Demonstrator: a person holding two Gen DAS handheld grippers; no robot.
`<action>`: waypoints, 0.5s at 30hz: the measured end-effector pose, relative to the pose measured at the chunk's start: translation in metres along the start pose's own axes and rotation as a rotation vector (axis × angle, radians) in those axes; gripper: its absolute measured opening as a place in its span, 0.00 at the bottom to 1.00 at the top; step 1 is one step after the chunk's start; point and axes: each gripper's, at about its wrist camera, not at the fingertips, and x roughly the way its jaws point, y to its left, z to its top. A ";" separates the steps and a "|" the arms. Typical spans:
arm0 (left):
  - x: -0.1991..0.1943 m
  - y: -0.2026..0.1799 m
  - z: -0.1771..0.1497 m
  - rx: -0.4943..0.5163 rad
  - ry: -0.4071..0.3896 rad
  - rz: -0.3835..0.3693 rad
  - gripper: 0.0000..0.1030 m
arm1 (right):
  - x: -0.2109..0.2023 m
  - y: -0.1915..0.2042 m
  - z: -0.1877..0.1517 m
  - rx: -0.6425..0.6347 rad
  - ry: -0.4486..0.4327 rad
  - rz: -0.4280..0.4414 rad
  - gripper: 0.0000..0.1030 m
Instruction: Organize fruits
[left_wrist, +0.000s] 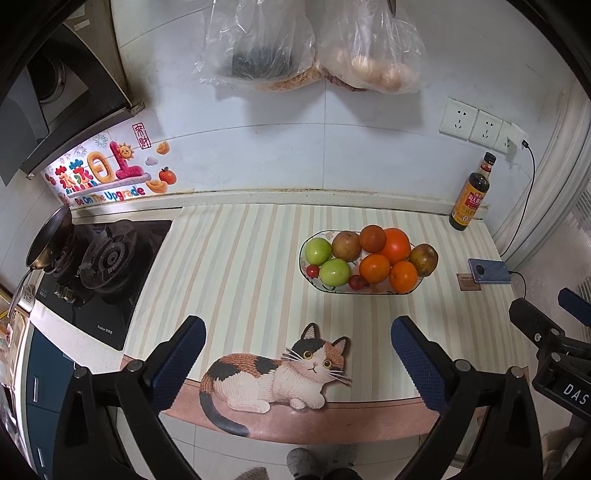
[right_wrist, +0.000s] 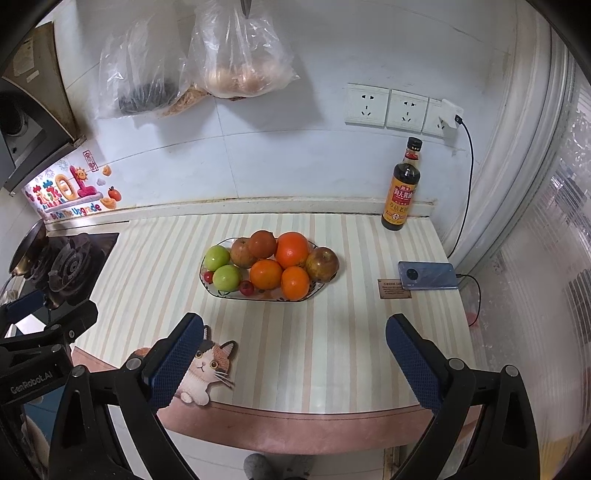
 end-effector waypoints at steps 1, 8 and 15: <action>0.000 0.000 0.000 0.000 0.000 0.001 1.00 | 0.000 0.000 0.000 0.000 0.000 0.000 0.98; -0.003 0.000 -0.002 -0.011 0.000 0.001 1.00 | 0.000 -0.001 0.000 -0.002 0.003 0.000 0.98; -0.004 0.001 -0.003 -0.015 -0.004 0.003 1.00 | 0.000 -0.003 -0.001 -0.005 -0.001 0.004 0.98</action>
